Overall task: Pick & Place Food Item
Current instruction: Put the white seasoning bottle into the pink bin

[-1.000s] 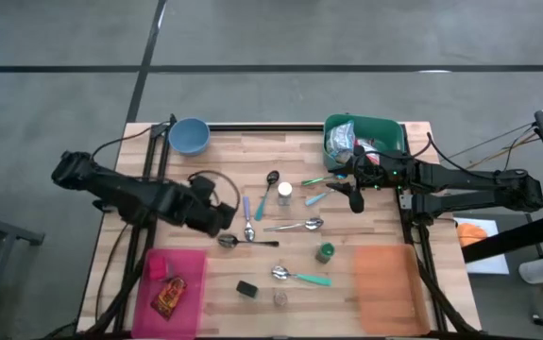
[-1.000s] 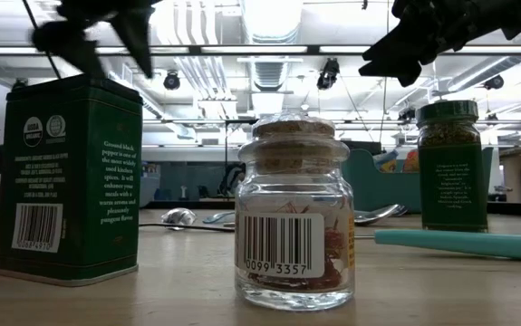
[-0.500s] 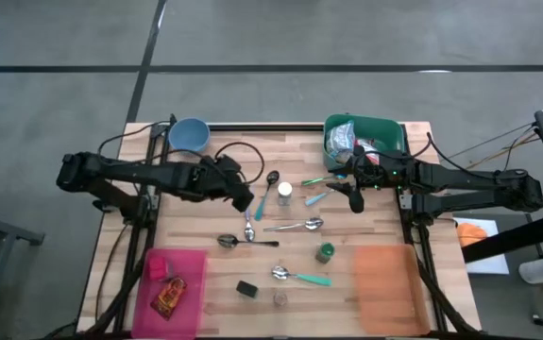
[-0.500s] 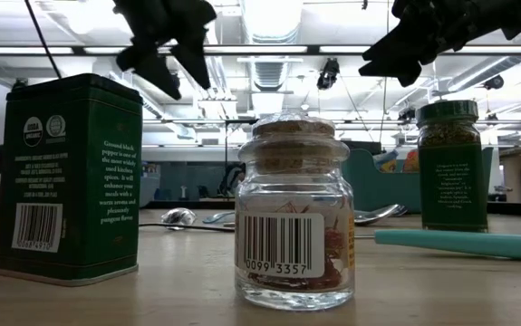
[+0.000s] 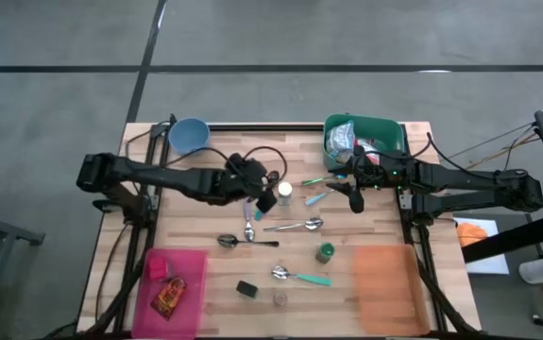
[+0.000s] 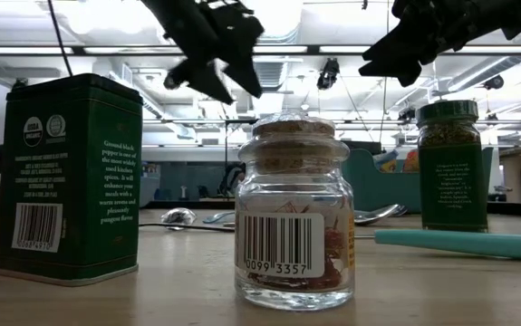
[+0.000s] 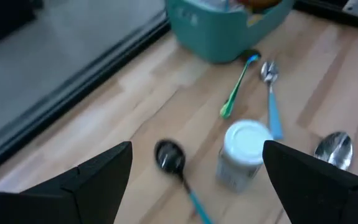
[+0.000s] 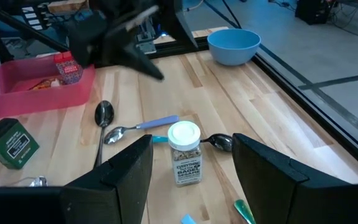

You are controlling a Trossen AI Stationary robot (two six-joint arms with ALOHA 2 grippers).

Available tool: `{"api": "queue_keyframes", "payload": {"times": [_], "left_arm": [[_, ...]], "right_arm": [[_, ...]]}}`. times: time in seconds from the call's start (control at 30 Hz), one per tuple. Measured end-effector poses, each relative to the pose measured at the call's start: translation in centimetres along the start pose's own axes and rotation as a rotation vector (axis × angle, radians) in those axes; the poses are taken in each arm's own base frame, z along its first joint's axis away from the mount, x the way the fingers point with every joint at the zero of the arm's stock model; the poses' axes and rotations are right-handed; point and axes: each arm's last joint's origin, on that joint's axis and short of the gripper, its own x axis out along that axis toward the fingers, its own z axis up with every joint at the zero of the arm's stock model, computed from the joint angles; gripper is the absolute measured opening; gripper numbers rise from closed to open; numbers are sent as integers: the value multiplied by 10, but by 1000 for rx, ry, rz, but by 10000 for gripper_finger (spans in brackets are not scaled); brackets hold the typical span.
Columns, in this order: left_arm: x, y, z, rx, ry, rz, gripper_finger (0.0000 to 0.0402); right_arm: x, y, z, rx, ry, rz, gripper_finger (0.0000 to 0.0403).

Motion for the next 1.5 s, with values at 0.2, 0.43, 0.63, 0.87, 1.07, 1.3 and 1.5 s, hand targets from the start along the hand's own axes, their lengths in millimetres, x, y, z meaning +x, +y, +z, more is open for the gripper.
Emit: {"api": "queue_keyframes", "payload": {"times": [0.2, 0.43, 0.63, 0.87, 1.07, 1.3, 1.5], "left_arm": [[32, -23, -2, 124, -108, -6, 361], [53, -34, -9, 167, -160, 40, 361], [53, -34, -9, 161, -158, 41, 361], [68, -34, -27, 113, -111, 63, 361], [72, -33, -33, 113, -118, 63, 361], [74, -31, -39, 96, -122, 59, 361], [74, -31, -40, 85, -135, 42, 361]], "right_arm": [[0, 0, 0, 0, 0, 0, 214], [0, 0, 0, 0, 1, 0, 214], [0, 0, 0, 0, 1, 0, 214], [0, 0, 0, 0, 2, 0, 214], [0, 0, 0, 0, 2, -1, 214], [0, 0, 0, 0, 1, -1, 214], [0, 0, 0, 0, 2, -1, 214]]}}
